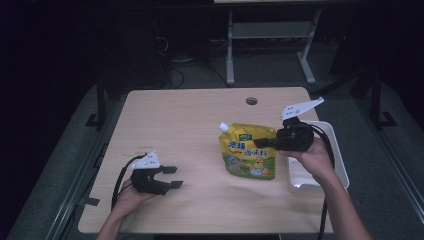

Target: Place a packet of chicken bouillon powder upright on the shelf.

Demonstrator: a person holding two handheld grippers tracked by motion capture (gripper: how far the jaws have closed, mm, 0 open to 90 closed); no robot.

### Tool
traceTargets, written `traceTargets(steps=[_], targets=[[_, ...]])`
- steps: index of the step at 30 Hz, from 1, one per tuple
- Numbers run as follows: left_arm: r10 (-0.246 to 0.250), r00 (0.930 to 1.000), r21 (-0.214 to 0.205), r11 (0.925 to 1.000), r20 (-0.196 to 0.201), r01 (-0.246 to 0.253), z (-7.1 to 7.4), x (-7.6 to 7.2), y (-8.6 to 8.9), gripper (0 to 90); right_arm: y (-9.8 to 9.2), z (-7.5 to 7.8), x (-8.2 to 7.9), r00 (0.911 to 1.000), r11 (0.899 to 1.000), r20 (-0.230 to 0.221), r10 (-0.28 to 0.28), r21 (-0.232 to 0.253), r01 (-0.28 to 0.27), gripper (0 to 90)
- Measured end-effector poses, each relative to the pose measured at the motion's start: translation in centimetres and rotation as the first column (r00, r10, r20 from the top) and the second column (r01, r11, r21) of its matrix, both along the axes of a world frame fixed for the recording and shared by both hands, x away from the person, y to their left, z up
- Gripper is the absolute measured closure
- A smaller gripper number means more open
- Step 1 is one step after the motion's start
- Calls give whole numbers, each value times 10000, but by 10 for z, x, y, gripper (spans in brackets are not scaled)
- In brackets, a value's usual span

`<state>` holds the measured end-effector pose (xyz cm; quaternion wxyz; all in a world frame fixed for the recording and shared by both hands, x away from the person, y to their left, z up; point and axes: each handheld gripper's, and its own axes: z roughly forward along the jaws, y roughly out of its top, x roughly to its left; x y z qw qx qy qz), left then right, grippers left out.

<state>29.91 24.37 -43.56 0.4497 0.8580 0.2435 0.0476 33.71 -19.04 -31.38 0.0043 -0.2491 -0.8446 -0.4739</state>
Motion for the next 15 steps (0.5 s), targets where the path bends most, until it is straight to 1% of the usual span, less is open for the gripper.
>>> traceTargets(steps=[5,6,8,13,15], targets=[[126,9999,15,9999,40,-126,-1,0,2,371,-7,2,2,10000,10000,-1,-57,-16,57,897],[162,9999,28,9999,36,-162,-1,1,3,371,-11,4,2,10000,10000,22,-25,50,25,897],[195,9998,10,9998,7,-195,-2,1,3,369,-12,4,3,10000,10000,30,-9,54,9,897],[227,9997,107,9997,15,-227,-2,2,4,361,-18,10,5,10000,10000,91,-11,20,11,897],[256,9997,146,9996,0,-256,-3,3,3,359,-19,14,6,9999,10000,116,-91,22,91,897]])
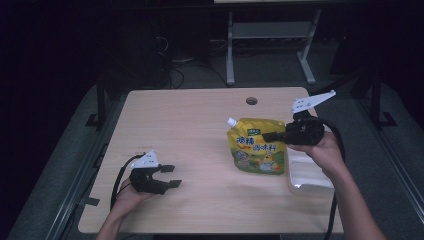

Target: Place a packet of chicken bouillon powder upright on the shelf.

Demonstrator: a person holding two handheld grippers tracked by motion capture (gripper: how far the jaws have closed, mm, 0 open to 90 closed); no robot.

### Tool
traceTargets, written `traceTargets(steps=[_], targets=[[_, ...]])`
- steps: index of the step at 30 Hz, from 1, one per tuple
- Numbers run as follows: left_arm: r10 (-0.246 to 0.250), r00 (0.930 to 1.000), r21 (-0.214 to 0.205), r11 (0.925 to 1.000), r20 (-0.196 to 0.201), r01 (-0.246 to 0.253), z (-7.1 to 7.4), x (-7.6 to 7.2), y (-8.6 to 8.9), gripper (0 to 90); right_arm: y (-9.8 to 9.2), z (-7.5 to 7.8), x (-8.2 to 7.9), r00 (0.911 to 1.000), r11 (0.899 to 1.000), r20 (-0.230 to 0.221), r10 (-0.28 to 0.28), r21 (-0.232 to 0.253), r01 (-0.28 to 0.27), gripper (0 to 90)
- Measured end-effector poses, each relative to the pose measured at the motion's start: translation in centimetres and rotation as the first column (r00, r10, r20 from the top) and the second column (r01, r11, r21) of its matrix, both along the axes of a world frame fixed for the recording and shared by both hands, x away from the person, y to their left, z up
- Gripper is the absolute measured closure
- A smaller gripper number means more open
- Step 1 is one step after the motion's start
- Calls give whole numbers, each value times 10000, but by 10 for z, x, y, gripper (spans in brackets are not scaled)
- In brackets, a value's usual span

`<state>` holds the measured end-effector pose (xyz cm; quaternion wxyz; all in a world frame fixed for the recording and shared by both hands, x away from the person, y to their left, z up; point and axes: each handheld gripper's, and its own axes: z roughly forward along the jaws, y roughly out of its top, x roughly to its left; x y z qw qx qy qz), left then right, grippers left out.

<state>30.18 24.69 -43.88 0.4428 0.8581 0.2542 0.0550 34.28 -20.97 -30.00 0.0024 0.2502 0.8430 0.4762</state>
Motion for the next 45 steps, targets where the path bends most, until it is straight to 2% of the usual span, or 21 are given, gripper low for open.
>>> traceTargets(steps=[8,23,28,37,45], targets=[[90,9999,8,10000,116,-90,1,0,2,350,-4,15,1,9997,10000,240,25,1,-25,897],[243,9996,136,9996,167,-245,0,1,3,317,-19,33,6,9988,9999,463,-164,13,164,897],[234,9996,187,9995,163,-237,0,1,3,315,-28,35,9,9983,9994,471,-340,22,339,897],[231,9996,365,9991,162,-236,-2,1,1,310,-53,34,14,9962,9971,427,-755,140,750,897],[328,9994,380,9987,140,-333,-2,2,2,292,-71,31,19,9935,9938,254,-1110,86,1108,897]])
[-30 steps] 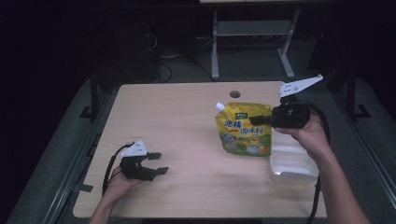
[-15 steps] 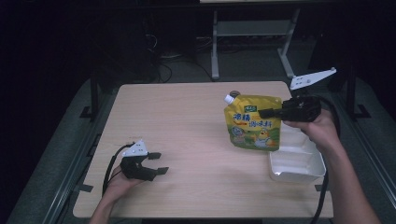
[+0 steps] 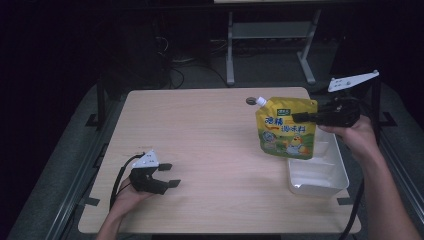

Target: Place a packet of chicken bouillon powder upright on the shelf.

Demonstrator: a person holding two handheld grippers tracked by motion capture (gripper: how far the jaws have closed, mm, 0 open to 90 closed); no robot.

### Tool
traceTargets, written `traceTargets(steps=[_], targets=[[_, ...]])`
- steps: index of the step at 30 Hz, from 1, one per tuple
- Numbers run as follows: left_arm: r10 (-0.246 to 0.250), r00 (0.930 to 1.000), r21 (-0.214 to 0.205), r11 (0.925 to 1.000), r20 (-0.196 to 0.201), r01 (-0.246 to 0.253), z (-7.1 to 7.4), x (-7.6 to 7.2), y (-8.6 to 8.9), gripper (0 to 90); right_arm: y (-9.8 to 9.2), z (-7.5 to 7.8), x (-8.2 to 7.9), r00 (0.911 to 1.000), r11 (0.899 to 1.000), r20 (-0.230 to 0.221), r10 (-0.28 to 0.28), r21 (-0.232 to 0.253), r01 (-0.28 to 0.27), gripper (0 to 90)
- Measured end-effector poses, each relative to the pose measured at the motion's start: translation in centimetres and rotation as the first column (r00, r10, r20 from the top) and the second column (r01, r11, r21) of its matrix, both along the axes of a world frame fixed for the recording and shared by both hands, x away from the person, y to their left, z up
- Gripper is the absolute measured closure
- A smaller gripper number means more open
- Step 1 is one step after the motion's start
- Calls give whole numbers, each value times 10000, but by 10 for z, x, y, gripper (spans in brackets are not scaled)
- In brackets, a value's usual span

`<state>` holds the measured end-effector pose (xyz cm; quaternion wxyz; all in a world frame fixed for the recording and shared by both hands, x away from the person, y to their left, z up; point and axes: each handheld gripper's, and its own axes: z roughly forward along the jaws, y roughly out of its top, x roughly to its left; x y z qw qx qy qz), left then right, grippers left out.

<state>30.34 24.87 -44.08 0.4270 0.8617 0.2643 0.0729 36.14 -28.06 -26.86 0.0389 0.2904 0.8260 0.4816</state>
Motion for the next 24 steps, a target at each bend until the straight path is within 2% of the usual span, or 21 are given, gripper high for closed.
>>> traceTargets(steps=[7,12,24], targets=[[-23,10000,21,10000,7,23,0,0,-1,266,-12,-2,1,9994,9994,91,-338,-11,338,897],[93,9999,76,9999,51,-93,0,-1,-1,228,-21,-3,2,9988,9988,-6,-482,32,482,897],[149,9999,100,9998,79,-150,0,-1,0,212,-39,-4,4,9957,9957,-53,-929,15,929,897]])
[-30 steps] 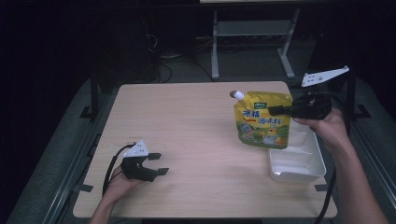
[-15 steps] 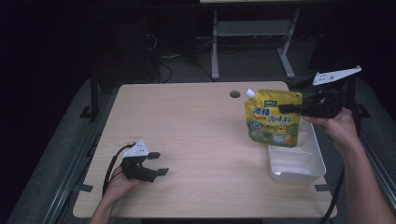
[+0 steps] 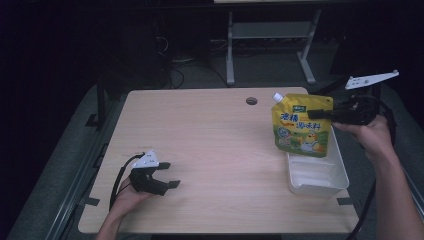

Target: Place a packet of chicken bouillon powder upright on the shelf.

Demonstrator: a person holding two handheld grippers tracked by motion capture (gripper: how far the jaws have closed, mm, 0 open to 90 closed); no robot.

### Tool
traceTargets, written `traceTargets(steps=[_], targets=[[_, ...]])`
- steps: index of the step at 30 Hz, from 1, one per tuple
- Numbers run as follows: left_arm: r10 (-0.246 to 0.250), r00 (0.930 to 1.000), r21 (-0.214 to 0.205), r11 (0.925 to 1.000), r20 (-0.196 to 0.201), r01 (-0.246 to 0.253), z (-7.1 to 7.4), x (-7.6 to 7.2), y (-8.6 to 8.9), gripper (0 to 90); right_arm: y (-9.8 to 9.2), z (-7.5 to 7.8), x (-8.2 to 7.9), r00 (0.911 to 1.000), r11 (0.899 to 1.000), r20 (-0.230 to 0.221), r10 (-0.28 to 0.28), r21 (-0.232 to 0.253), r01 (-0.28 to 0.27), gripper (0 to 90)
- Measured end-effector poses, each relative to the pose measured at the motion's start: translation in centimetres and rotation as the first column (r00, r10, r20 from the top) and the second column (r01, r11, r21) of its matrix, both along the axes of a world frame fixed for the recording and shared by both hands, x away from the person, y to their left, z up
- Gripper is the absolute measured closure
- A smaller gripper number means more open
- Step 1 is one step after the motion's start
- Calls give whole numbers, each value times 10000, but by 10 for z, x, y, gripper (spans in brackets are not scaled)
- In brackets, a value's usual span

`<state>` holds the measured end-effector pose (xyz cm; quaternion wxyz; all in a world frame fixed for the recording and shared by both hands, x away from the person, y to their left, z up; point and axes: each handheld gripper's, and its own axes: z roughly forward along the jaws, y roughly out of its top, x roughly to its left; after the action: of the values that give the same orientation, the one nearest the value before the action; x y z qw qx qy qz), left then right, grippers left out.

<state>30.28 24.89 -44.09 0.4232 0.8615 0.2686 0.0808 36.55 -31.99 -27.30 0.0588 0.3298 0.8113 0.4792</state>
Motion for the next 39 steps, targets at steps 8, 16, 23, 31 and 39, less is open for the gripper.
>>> traceTargets(steps=[8,16,23,31,39], targets=[[54,10000,-10,10000,-19,-54,0,1,1,206,-16,0,-1,9992,9992,36,-397,5,397,897],[53,10000,-9,10000,-37,-53,0,1,1,204,-26,-6,0,9974,9974,-92,-713,-43,713,897],[120,9999,-121,9999,2,-120,1,1,3,204,-31,-11,2,9953,9951,-40,-963,-237,962,897],[76,10000,-80,9999,3,-76,0,1,2,204,-31,-26,9,9927,9924,-236,-1184,-365,1175,896],[163,9999,-160,9997,-25,-163,1,1,5,204,-33,-39,10,9894,9899,-406,-1391,-327,1379,895]])
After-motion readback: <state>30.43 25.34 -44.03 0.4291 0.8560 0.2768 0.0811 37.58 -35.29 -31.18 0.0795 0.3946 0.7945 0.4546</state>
